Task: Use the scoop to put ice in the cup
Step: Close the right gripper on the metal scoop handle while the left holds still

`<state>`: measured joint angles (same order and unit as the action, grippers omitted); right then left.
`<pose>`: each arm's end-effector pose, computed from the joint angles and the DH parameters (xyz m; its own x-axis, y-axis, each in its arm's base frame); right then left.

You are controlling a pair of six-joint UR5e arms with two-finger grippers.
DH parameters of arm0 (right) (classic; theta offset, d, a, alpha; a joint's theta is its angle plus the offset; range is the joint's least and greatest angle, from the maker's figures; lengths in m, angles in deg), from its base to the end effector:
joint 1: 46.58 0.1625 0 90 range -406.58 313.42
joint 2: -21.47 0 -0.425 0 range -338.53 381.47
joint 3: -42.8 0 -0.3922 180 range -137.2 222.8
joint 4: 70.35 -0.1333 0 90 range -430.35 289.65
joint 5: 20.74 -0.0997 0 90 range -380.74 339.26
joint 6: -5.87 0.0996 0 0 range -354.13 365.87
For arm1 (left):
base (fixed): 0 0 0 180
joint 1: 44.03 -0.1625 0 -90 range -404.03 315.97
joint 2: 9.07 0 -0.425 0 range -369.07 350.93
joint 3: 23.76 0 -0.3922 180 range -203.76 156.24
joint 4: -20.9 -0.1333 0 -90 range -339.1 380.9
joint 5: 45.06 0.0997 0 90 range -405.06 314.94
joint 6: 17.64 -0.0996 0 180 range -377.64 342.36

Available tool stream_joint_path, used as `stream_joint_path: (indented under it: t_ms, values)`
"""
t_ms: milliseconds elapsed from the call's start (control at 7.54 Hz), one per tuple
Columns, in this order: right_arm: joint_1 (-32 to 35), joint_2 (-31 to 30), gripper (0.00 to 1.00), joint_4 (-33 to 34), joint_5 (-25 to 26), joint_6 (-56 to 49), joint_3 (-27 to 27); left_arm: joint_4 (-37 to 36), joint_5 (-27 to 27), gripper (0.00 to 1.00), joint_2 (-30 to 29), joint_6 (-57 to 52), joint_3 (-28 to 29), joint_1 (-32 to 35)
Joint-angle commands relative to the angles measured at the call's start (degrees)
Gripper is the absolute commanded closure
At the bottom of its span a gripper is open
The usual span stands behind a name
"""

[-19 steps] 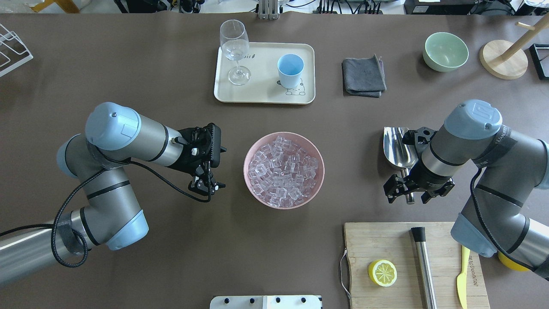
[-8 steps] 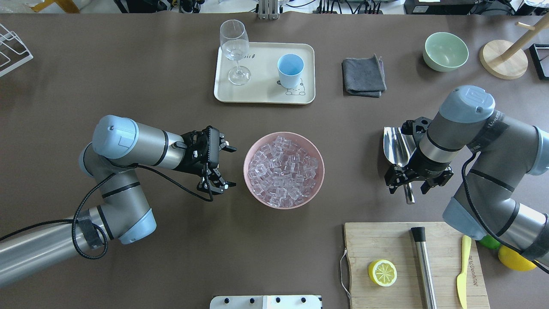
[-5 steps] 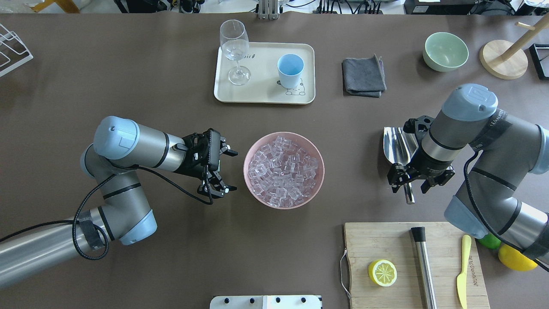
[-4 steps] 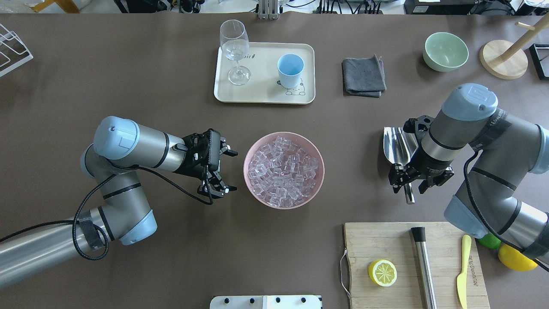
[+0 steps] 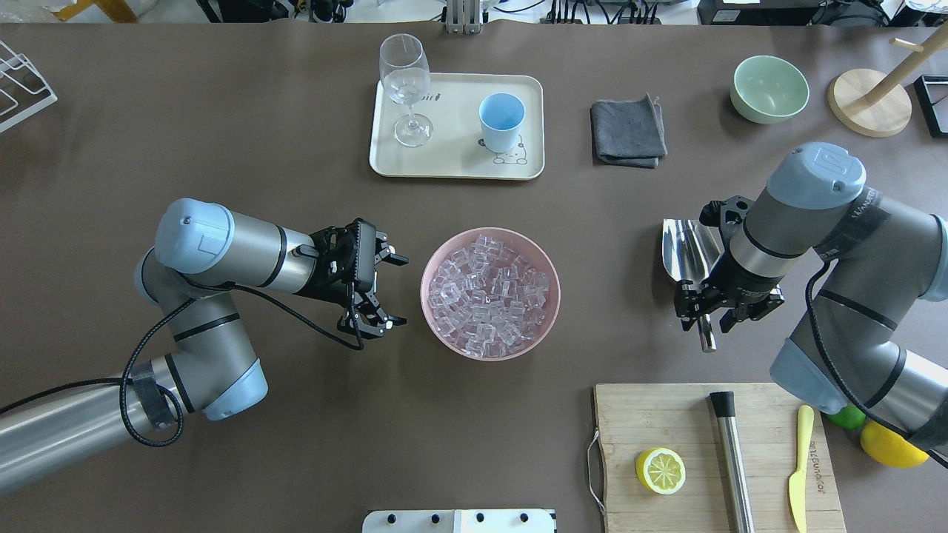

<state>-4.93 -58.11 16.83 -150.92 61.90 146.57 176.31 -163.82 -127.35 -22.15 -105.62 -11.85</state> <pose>-0.3711 -0.4224 0.4423 0.7135 0.0632 0.6978 0.1325 0.9658 -0.2230 0.5168 -0.4261 0.3091 0.0555 0.9976 0.0412 -0.0703 -0.0372 0.9968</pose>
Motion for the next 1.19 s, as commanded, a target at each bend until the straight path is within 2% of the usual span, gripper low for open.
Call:
stream_joint_path:
  t_ms: [0, 398, 1061]
  values:
    - [-0.1, -0.7, 0.37, -0.4, 3.0, 3.0, 2.1, 3.4, -0.3, 0.02, 1.3, -0.1, -0.7, 3.2]
    - [-0.9, -0.7, 0.37, -0.5, 6.1, 3.6, 2.5, 4.0, 0.4, 0.02, 2.4, -0.1, -1.1, 3.9]
    - [-2.4, -1.5, 0.38, -0.6, 6.3, 5.8, 3.4, 6.8, -0.1, 0.02, 1.6, -0.1, -1.5, 3.9]
